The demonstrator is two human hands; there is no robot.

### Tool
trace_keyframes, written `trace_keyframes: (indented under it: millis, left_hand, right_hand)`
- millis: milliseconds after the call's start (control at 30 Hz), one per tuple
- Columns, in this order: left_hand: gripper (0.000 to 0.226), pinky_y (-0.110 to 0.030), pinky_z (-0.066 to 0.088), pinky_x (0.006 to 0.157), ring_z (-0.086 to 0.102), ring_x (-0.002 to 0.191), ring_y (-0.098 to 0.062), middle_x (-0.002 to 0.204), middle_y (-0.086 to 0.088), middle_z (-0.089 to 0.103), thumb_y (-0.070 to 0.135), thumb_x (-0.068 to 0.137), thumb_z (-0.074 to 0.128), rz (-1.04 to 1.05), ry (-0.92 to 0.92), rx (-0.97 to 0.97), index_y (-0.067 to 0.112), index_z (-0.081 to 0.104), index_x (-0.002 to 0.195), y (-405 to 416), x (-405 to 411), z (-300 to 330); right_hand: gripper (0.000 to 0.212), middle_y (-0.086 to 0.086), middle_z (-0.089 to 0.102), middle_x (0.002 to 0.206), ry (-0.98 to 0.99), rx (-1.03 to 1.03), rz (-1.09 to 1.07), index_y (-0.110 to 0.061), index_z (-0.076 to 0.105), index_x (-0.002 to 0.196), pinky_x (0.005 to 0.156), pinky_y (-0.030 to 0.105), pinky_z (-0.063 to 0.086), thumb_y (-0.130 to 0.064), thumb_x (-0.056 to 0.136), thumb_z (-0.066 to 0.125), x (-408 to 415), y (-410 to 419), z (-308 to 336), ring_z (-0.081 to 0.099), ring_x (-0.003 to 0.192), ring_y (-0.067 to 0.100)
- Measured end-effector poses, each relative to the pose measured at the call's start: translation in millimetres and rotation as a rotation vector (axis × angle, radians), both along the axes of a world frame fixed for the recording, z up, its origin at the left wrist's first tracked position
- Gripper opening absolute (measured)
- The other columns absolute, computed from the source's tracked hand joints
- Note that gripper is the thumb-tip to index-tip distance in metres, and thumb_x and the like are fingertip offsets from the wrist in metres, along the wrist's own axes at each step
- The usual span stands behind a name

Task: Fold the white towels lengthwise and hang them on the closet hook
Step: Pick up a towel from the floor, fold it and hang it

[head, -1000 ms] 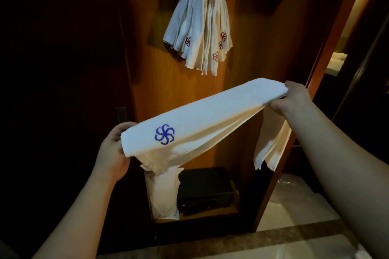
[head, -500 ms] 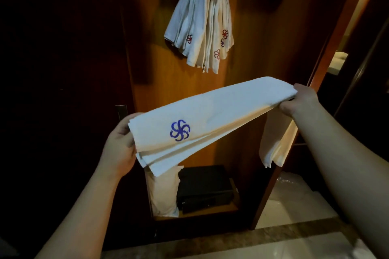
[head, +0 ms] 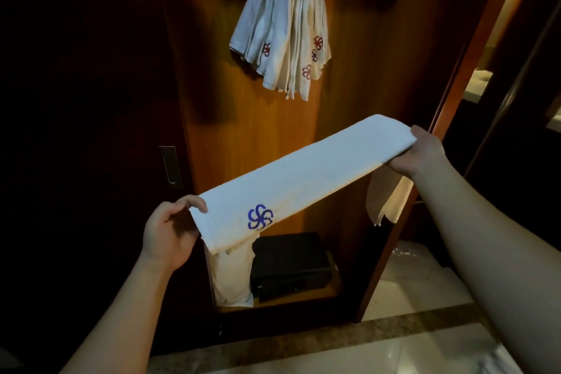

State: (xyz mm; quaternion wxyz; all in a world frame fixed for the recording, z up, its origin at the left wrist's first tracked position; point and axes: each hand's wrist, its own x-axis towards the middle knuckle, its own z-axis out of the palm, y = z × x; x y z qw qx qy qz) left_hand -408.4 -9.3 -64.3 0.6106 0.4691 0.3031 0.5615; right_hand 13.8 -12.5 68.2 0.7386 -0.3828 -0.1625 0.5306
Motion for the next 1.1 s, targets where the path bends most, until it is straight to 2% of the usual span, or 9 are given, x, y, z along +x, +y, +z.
trace_keyframes:
  millis: [100, 167, 300, 467, 600, 767, 833, 967, 1100]
  left_hand:
    - [0.028, -0.045, 0.058, 0.076, 0.069, 0.104, -0.031, 0.122, -0.011, 0.065, 0.041, 0.089, 0.059, 0.068, -0.034, -0.162, 0.018, 0.059, 0.072, 3.7, 15.5, -13.8]
    - [0.018, -0.04, 0.059, 0.059, 0.074, 0.093, -0.03, 0.12, -0.016, 0.062, 0.018, 0.08, 0.072, 0.052, -0.017, -0.241, 0.024, 0.058, 0.07, 7.0, 23.2, -23.7]
    - [0.038, -0.034, 0.055, 0.049, 0.075, 0.087, -0.035, 0.123, -0.022, 0.056, -0.013, 0.086, 0.054, 0.023, 0.063, -0.373, 0.025, 0.056, 0.088, 15.0, 34.0, -43.7]
    - [0.042, -0.034, 0.059, 0.063, 0.068, 0.1, -0.03, 0.127, -0.014, 0.05, -0.011, 0.093, 0.046, 0.079, 0.202, -0.523, 0.025, 0.053, 0.112, 13.5, 75.3, -68.8]
    - [0.041, -0.026, 0.052, 0.05, 0.061, 0.094, -0.019, 0.114, -0.006, 0.046, -0.01, 0.092, 0.047, 0.096, 0.32, -0.543, 0.024, 0.053, 0.114, 11.1, 112.1, -77.2]
    - [0.054, -0.033, 0.052, 0.066, 0.056, 0.09, -0.018, 0.112, -0.005, 0.054, 0.007, 0.091, 0.066, 0.152, 0.531, -0.566, 0.018, 0.042, 0.138, 14.6, 135.4, -66.1]
    - [0.054, -0.029, 0.044, 0.064, 0.053, 0.089, -0.017, 0.122, -0.008, 0.054, 0.016, 0.093, 0.065, 0.228, 0.563, -0.509, 0.016, 0.04, 0.141, 14.5, 140.6, -50.3]
    - [0.026, -0.027, 0.044, 0.074, 0.062, 0.096, -0.017, 0.113, -0.004, 0.062, 0.036, 0.104, 0.044, 0.329, 0.257, -0.218, 0.019, 0.053, 0.123, -4.2, 161.3, 5.8]
    - [0.044, -0.025, 0.049, 0.083, 0.065, 0.097, -0.008, 0.109, 0.002, 0.066, 0.06, 0.097, 0.032, 0.166, 0.062, 0.072, 0.028, 0.057, 0.113, -31.2, 190.5, 73.3]
  right_hand:
    - [0.038, 0.009, 0.066, 0.134, 0.004, 0.011, 0.011, -0.006, 0.059, 0.119, 0.094, 0.045, 0.054, -0.033, 0.108, 0.034, -7.4, 0.7, 1.9, 0.067, 0.117, 0.031]
    - [0.039, 0.013, 0.074, 0.116, 0.072, 0.028, -0.01, -0.011, 0.057, 0.128, 0.078, 0.053, 0.059, -0.038, 0.107, 0.038, -14.7, -1.1, 6.5, 0.073, 0.1, 0.036]
    - [0.03, 0.017, 0.076, 0.099, 0.091, 0.044, -0.044, -0.009, 0.056, 0.121, 0.062, 0.059, 0.058, -0.033, 0.105, 0.047, -23.7, -2.9, 24.6, 0.074, 0.083, 0.04]
    - [0.028, 0.021, 0.076, 0.089, 0.091, 0.05, -0.021, -0.006, 0.055, 0.116, 0.056, 0.06, 0.056, -0.03, 0.103, 0.052, -50.1, 0.3, 58.1, 0.074, 0.074, 0.042]
    - [0.028, 0.019, 0.074, 0.096, 0.033, 0.031, -0.023, -0.009, 0.052, 0.11, 0.049, 0.056, 0.056, -0.032, 0.098, 0.061, -78.5, 4.9, 73.9, 0.072, 0.084, 0.039]
    - [0.049, 0.016, 0.068, 0.107, -0.062, 0.054, -0.017, -0.014, 0.043, 0.128, 0.058, 0.056, 0.059, -0.036, 0.093, 0.069, -99.7, 6.3, 92.0, 0.068, 0.093, 0.036]
    - [0.053, 0.016, 0.066, 0.111, -0.112, 0.065, -0.001, -0.015, 0.041, 0.13, 0.08, 0.059, 0.058, -0.04, 0.092, 0.069, -106.6, 7.5, 100.5, 0.067, 0.098, 0.035]
    - [0.064, 0.016, 0.056, 0.136, -0.395, 0.049, 0.023, -0.014, 0.039, 0.141, 0.108, 0.056, 0.044, -0.055, 0.096, 0.055, -128.0, 12.8, 113.4, 0.055, 0.126, 0.036]
    - [0.07, 0.017, 0.05, 0.146, -0.718, 0.023, 0.031, -0.014, 0.034, 0.151, 0.11, 0.058, 0.04, -0.062, 0.1, 0.04, -153.8, 14.0, 125.4, 0.049, 0.132, 0.039]
